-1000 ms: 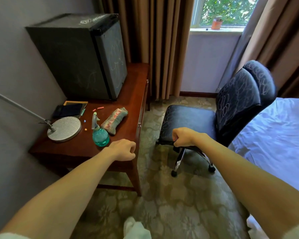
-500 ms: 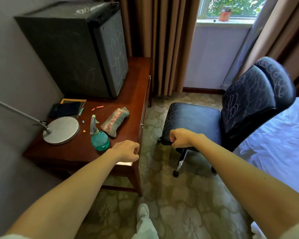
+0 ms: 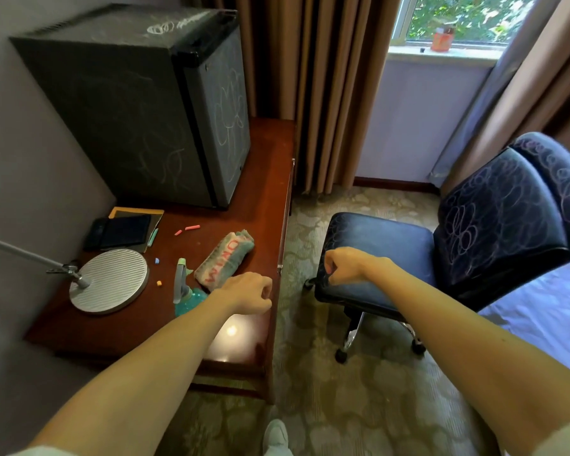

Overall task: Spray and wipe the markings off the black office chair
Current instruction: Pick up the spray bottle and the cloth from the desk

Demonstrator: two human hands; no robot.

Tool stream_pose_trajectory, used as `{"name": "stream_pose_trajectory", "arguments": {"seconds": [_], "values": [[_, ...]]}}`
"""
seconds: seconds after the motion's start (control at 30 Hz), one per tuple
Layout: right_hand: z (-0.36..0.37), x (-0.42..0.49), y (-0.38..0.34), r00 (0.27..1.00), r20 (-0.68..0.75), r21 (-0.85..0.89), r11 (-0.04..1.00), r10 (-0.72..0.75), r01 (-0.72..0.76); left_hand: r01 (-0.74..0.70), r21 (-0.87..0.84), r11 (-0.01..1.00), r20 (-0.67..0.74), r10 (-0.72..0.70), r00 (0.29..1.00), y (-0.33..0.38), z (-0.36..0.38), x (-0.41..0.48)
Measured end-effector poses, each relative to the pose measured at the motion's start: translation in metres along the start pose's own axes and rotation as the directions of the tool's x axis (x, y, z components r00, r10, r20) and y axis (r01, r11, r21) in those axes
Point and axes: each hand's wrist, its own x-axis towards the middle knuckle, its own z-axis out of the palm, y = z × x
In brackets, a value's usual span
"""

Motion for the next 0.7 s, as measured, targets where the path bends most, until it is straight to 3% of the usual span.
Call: {"name": "stream_pose_trajectory", "arguments": {"seconds": [0.7], "values": [[-0.025, 0.048, -0.007, 0.997, 0.024, 0.002, 0.997, 0.079, -0.079, -0.035, -0.068, 0.997, 0.045, 0.038, 0.998, -0.013, -0.016, 0.058]]}}
